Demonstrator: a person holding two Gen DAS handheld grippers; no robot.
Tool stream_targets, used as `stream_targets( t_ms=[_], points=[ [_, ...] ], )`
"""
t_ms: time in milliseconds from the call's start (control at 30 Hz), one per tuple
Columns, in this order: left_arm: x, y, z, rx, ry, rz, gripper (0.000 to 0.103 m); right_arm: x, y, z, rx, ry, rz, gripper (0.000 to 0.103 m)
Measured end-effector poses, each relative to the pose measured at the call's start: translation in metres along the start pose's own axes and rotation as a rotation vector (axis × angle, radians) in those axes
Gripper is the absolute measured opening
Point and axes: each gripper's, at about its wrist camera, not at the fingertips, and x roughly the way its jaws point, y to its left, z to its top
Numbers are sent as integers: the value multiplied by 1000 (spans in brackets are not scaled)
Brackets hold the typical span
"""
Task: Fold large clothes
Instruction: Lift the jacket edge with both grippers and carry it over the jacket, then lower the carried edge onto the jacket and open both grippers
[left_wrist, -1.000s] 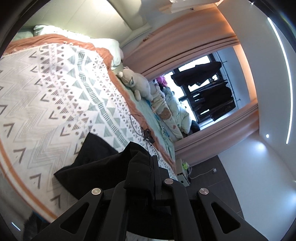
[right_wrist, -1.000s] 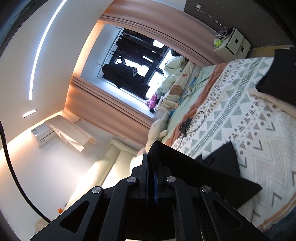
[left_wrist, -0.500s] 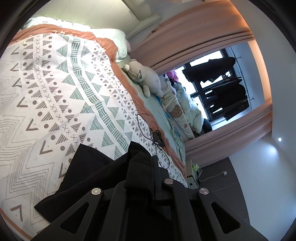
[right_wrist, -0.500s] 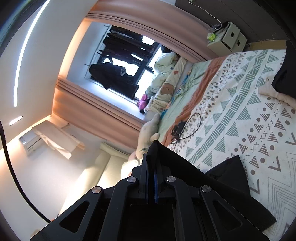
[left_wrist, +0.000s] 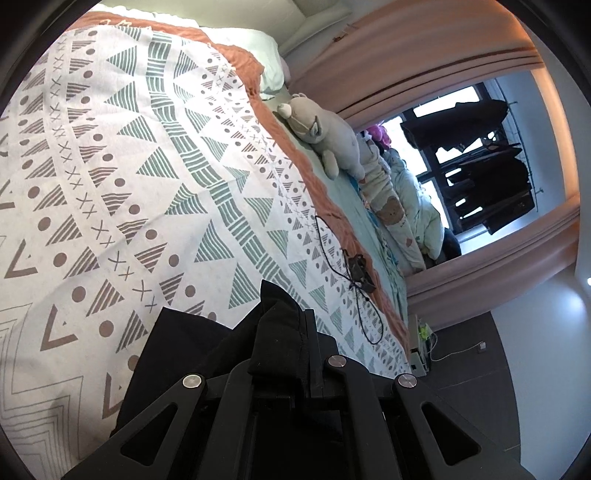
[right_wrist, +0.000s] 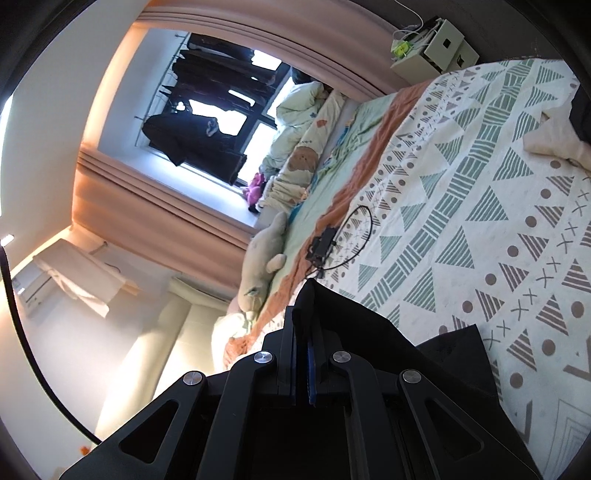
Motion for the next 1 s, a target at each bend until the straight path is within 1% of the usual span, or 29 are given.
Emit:
stream_targets(
  t_ms=[200,333,367,400,433,467,500,533,600,733,800,867,933,1000],
  points=[
    [50,31,-2,-8,48,53,2,34,-33,-9,-5,15,-63,5],
    [77,52,-5,-18,85,96,3,51,-54,-12,0,51,-114,9],
    [83,56,-6,-22,95,101,8,55,-57,-13,-7,61,-124,9],
    [87,60,-7,-27,102,101,23,58,-59,-14,-19,73,-134,17],
    [91,64,-8,-35,106,85,33,60,-60,-14,-31,82,-145,34],
    [93,66,-9,-43,106,68,57,60,-61,-15,-40,82,-153,44],
    [93,66,-10,-45,101,64,72,59,-61,-15,-45,76,-156,56],
    [91,64,-11,-40,93,72,74,58,-62,-15,-48,72,-158,58],
    [87,61,-12,-17,84,88,74,56,-63,-14,-51,78,-165,58],
    [75,58,-12,14,73,115,74,49,-68,-13,-63,79,-213,58],
    [65,58,-12,45,54,147,74,47,-70,-13,-74,88,-242,58],
    [57,59,-12,88,40,204,74,46,-71,-14,-93,100,-283,58],
    [57,62,-13,130,55,263,74,48,-75,-17,-122,132,-335,58],
    [62,67,-15,152,90,292,73,56,-81,-20,-155,203,-370,58]
  ],
)
